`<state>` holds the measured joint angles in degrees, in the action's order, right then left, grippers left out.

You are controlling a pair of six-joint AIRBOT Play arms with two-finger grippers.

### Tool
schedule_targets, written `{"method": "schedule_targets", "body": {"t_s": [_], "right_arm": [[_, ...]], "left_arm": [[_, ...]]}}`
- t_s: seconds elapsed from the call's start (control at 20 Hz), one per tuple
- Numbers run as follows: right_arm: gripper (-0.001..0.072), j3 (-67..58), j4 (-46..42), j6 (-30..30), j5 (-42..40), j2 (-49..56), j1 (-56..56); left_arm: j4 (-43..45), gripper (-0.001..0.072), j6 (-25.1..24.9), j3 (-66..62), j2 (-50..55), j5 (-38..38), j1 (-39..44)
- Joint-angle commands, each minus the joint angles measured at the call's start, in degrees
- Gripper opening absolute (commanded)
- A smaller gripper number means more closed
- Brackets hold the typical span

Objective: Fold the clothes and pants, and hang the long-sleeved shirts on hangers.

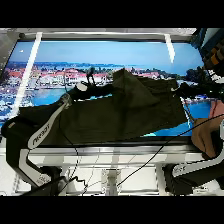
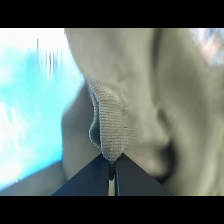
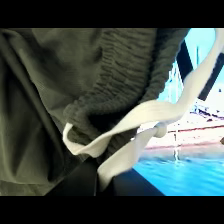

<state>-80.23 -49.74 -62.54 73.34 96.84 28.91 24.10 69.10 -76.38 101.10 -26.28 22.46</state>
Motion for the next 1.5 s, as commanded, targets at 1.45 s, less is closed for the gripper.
{"method": "schedule_targets", "body": {"t_s": [1.45], "right_arm": [[0.0033, -0.1, 1.0, 0.0, -3.8, -4.3, 0.0]], "left_arm": [[66.3, 0.0022, -1.6, -3.8, -15.5, -57.9, -46.8]]}}
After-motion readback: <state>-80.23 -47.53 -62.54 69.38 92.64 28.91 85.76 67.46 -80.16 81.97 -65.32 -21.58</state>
